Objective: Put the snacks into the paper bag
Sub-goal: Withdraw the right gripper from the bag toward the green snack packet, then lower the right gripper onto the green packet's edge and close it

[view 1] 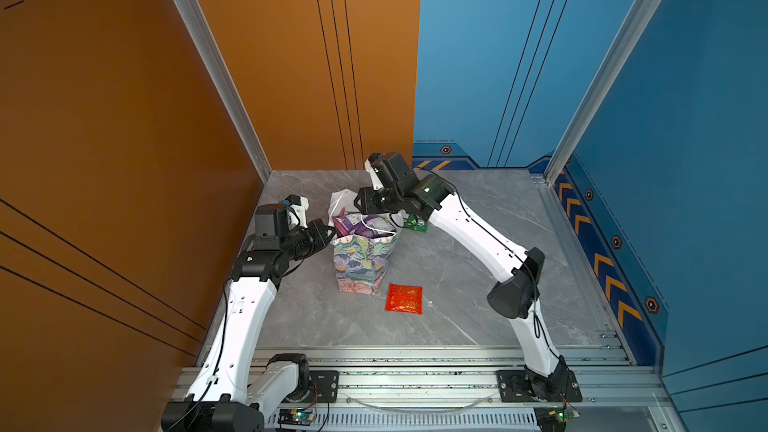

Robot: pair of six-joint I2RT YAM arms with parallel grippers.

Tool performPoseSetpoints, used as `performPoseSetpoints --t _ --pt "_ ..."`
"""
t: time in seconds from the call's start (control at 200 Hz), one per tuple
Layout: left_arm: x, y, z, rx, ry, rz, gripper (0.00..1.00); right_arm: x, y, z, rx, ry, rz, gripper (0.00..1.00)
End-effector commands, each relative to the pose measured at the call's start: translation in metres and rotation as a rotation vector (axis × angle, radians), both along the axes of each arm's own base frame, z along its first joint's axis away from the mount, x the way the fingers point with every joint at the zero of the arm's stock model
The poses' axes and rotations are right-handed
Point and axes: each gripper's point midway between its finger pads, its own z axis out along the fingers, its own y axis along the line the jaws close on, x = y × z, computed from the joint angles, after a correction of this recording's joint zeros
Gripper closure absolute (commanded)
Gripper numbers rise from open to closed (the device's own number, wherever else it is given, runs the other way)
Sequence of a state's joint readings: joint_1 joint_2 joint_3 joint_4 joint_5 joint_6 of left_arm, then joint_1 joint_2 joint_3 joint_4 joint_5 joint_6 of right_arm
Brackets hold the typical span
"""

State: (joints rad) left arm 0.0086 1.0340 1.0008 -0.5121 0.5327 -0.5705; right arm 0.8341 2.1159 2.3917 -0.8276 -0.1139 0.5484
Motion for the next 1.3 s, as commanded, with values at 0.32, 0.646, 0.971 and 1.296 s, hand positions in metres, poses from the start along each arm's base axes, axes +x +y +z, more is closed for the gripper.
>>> performPoseSetpoints --t 0.32,0.646,0.971,1.296 --pt "0.0 0.0 0.012 -0.009 -0.029 -0.006 1.0 -0.029 -0.093 0.056 0.123 -0.074 -0.089 0.47" --pt "0.002 0.0 0.01 -0.01 -0.022 -0.006 1.0 0.01 -0.177 -0.023 0.119 0.054 -0.316 0.47" --pt "0.002 -0.001 0.009 -0.013 -0.018 -0.01 1.0 0.073 -0.206 -0.139 0.01 0.203 -0.424 0.49" --pt "0.002 -0.001 0.005 -0.008 -0.001 -0.01 1.0 0.123 -0.192 -0.222 -0.022 0.322 -0.41 0.49"
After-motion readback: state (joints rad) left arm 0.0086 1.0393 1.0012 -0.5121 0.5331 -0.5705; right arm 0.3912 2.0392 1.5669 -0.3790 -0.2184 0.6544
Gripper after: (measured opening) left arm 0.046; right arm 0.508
